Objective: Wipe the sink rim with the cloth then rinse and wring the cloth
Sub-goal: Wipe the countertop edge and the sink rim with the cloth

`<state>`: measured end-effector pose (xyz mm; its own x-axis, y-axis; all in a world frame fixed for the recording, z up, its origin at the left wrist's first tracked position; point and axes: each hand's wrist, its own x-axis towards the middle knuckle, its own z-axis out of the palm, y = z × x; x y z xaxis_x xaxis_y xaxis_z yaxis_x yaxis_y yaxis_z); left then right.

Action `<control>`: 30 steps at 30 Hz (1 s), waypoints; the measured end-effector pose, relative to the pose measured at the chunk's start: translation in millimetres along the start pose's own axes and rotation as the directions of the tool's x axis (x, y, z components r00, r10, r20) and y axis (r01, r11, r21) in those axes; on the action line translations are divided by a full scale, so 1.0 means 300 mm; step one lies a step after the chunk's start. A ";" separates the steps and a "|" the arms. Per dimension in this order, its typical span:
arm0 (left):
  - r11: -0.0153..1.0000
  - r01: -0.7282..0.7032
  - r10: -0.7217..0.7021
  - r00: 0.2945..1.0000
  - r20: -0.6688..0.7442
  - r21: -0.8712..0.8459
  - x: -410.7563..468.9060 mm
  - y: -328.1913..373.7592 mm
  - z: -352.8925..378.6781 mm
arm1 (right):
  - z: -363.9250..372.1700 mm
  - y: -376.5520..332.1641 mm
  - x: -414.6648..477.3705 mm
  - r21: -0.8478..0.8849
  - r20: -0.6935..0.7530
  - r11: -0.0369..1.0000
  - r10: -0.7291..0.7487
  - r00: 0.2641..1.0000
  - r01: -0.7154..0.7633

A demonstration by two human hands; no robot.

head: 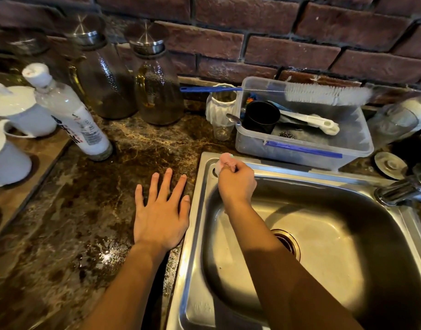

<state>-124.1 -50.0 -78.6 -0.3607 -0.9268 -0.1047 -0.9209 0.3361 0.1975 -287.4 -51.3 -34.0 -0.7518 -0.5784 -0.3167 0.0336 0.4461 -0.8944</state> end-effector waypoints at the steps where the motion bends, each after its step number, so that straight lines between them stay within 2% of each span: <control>1: 1.000 -0.001 0.001 1.000 -0.005 -0.001 0.001 0.000 0.001 | 0.016 -0.016 -0.004 0.064 0.010 0.996 0.065 0.998 -0.065; 3: 1.000 -0.002 0.002 1.000 -0.014 -0.002 0.000 -0.003 0.004 | 0.038 -0.035 -0.003 0.280 0.082 0.928 0.231 0.969 -0.245; 5: 1.000 -0.004 0.004 1.000 -0.022 -0.005 -0.001 -0.004 0.007 | 0.022 -0.041 0.000 0.548 0.268 0.724 0.322 0.908 -0.419; 7: 1.000 -0.010 0.010 1.000 -0.022 -0.006 -0.001 0.002 0.005 | -0.036 -0.034 0.001 0.712 0.419 0.477 0.301 0.857 -0.515; 9: 1.000 -0.007 0.007 1.000 -0.015 -0.008 -0.002 -0.001 0.004 | -0.103 -0.020 0.002 0.749 0.498 0.356 0.253 0.829 -0.559; 11: 1.000 -0.006 0.005 1.000 -0.013 -0.009 -0.002 -0.002 0.002 | -0.169 -0.010 0.018 0.750 0.490 0.372 0.242 0.838 -0.546; 17: 1.000 -0.004 0.004 1.000 -0.027 -0.005 -0.003 -0.004 0.007 | -0.273 0.012 0.060 0.711 0.394 0.519 0.263 0.881 -0.473; 18: 1.000 -0.003 0.002 1.000 -0.028 -0.005 -0.003 -0.006 0.007 | -0.278 0.013 0.056 0.690 0.386 0.558 0.255 0.886 -0.461; 21: 1.000 -0.003 0.003 1.000 -0.018 -0.002 -0.006 -0.002 0.003 | -0.274 0.025 0.052 0.524 0.324 0.778 0.194 0.926 -0.346; 23: 1.000 0.000 0.000 1.000 -0.015 -0.003 -0.006 -0.001 -0.002 | -0.258 0.021 0.048 0.423 0.316 0.864 0.140 0.938 -0.272; 25: 1.000 -0.001 0.001 1.000 -0.015 -0.008 -0.006 0.001 -0.004 | -0.253 0.017 0.050 0.406 0.329 0.879 0.115 0.937 -0.250; 30: 1.000 0.006 -0.005 0.999 0.032 -0.012 -0.006 0.006 -0.018 | -0.325 0.026 0.042 0.531 0.343 0.781 0.157 0.926 -0.329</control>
<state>-124.3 -48.7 -72.7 -0.3605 -0.9227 -0.1364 -0.9211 0.3290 0.2083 -360.8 11.3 -14.1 -0.4655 -0.6998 -0.5418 0.6233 0.1754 -0.7621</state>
